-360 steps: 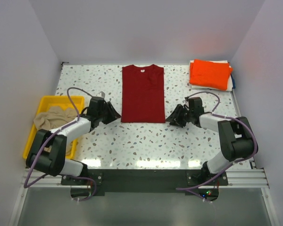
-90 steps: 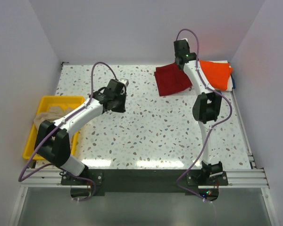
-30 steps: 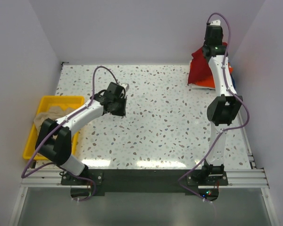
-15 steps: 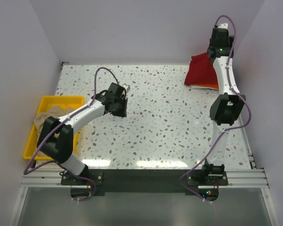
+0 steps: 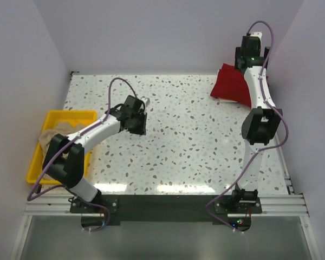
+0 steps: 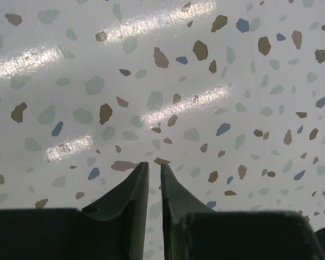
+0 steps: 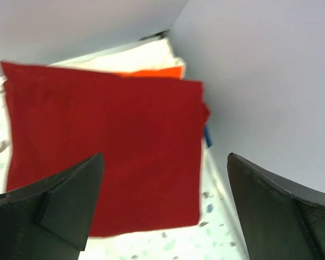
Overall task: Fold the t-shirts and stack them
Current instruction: Reset both grippers
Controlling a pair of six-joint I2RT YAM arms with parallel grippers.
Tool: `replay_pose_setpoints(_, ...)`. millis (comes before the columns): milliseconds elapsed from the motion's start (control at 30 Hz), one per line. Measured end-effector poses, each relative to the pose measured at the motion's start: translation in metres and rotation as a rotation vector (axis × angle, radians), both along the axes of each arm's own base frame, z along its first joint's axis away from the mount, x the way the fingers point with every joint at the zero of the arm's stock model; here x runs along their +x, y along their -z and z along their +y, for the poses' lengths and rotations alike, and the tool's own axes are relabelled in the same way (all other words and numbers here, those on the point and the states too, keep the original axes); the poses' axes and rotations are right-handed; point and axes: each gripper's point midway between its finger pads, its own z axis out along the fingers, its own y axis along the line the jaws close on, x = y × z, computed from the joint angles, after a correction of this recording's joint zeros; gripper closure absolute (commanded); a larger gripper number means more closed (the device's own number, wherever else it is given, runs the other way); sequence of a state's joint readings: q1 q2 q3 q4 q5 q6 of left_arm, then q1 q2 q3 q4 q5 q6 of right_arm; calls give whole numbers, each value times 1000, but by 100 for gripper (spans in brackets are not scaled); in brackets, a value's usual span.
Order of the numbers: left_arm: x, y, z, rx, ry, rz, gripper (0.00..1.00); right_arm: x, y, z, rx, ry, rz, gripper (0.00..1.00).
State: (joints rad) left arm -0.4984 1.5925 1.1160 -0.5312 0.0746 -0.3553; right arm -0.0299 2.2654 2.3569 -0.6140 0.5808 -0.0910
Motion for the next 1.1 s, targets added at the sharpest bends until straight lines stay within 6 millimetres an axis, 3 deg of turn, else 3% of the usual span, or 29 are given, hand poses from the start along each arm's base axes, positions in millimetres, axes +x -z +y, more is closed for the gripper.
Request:
replay_pose_setpoints(133, 0, 0, 0, 1, -1, -1, 79, -18, 15, 30, 106, -38, 18, 1)
replay_pose_setpoints(267, 1, -1, 1, 4, -4, -6, 79, -49, 20, 82, 192, -110, 27, 1)
replay_pose_setpoints(500, 3, -17, 4, -3, -16, -55, 78, -131, 23, 213, 347, -372, 4, 1)
replay_pose_setpoints(600, 4, -30, 5, -16, -20, -88, 78, -175, 40, 251, 429, -468, 32, 1)
replay_pose_setpoints(833, -6, -49, 12, -51, -36, -151, 78, -254, 91, 287, 629, -580, 160, 1)
replay_pose_setpoints(933, -17, -44, 17, -56, -47, -143, 77, -269, 96, 291, 675, -596, 186, 1)
replay_pose_setpoints(1100, -29, -38, 24, -54, -57, -136, 77, -276, 86, 291, 694, -612, 168, 1)
